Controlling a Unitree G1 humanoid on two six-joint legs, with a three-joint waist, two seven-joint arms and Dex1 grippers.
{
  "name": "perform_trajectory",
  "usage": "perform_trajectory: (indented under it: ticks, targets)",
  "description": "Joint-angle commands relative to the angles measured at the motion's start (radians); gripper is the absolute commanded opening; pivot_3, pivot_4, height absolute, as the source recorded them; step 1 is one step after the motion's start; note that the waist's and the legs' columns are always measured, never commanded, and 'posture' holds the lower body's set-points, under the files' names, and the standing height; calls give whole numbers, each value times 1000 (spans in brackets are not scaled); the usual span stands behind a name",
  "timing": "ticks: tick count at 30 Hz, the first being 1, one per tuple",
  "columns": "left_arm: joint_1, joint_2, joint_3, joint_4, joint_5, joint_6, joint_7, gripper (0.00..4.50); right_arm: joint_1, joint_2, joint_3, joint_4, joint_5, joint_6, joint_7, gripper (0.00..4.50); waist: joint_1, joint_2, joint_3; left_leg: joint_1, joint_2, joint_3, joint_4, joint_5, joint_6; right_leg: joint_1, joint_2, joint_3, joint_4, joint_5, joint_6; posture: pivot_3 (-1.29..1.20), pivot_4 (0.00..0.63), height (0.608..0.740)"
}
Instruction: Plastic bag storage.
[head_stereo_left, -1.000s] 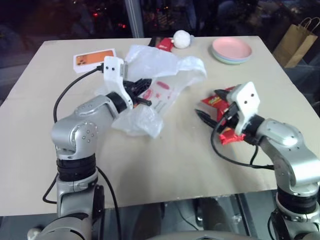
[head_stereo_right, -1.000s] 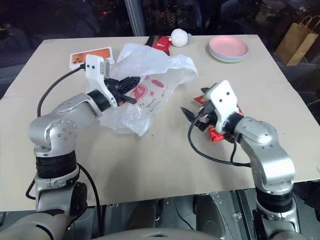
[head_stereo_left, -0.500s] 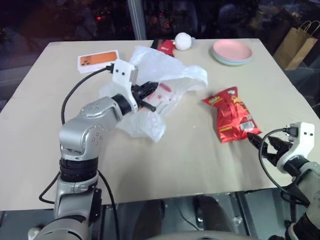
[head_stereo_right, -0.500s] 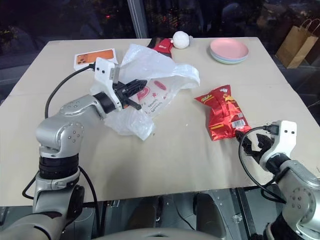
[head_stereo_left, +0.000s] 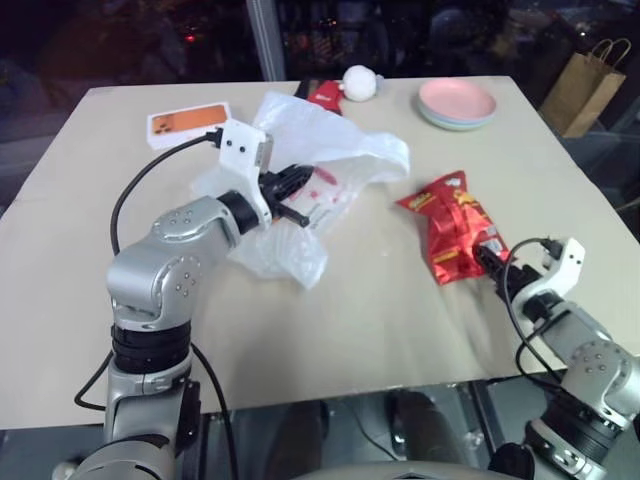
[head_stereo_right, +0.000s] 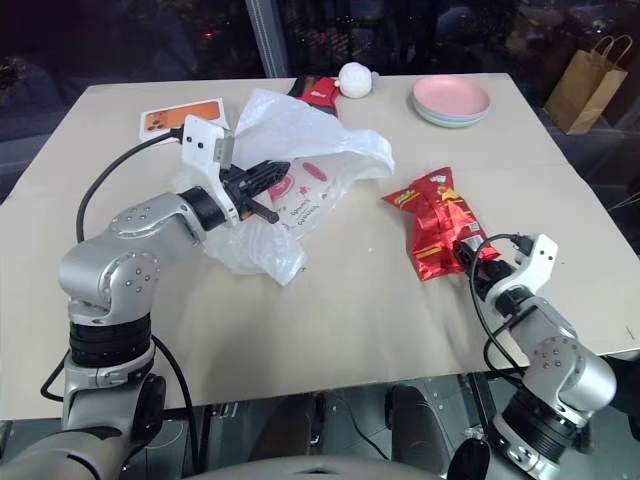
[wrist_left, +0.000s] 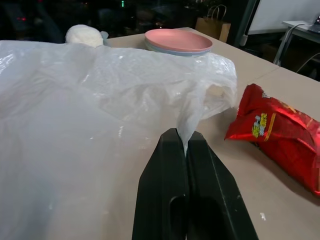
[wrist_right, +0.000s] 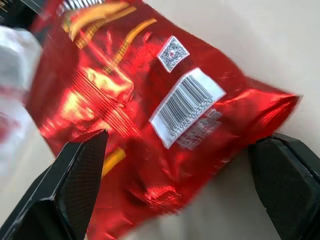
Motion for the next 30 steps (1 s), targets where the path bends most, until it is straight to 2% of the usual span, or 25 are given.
perform_trajectory:
  ticks: [1,2,5,10,11,13,16,24,29,30]
  targets:
    - [-15,-1,27,-51,-17,9,11,0,-2,1,82,169,11,-96,20,4448,-8,-2,-1,1,0,0,0,0,0,1,0,0,0,0,0,0,150,740]
    - [-15,-2,27,-52,-18,12,13,0,-3,-6,96,203,9,-128,21,4448,-11,-2,-1,3,0,0,0,0,0,3,1,0,0,0,1,0,150,740]
    - [-15,-4,37,-54,-23,24,19,0,-21,-30,137,352,-27,-301,35,3582,-22,-4,-2,15,1,1,-2,0,0,15,0,0,-2,-5,0,0,150,740]
    - [-15,-6,49,-60,-28,37,30,0,-24,-70,213,499,-50,-506,88,1120,-25,-8,-5,20,1,1,-2,0,0,16,3,4,-1,-4,0,0,150,740]
    - [-14,-6,53,-61,-29,39,33,0,-25,-77,227,500,-51,-527,91,944,-25,-12,-7,20,1,1,-2,0,0,16,3,4,-1,-4,0,0,150,740]
    - [-11,-6,59,-63,-31,43,38,0,-22,-86,244,477,-23,-540,103,89,-23,-15,-9,21,2,0,-2,0,0,17,4,5,-1,-4,0,0,150,740]
    - [-8,-6,63,-61,-29,40,37,0,-5,-101,259,398,24,-522,105,29,-18,-15,-9,20,1,1,-1,0,0,17,4,5,-1,-4,0,0,150,740]
    - [7,-11,65,-41,-18,20,25,0,160,-125,330,-1,240,-273,49,29,-8,-5,-3,13,1,0,-9,0,0,9,4,5,-2,-4,0,0,150,740]
    - [9,-17,55,-26,-16,7,12,0,202,-124,379,-7,248,-256,10,29,2,-4,-2,13,1,0,-11,-1,0,9,4,4,-6,-5,0,0,150,740]
    - [8,-16,52,-21,-14,3,8,0,197,-118,391,6,253,-251,10,272,6,-3,-2,13,1,0,-11,-1,0,9,4,4,-6,-5,0,0,150,740]
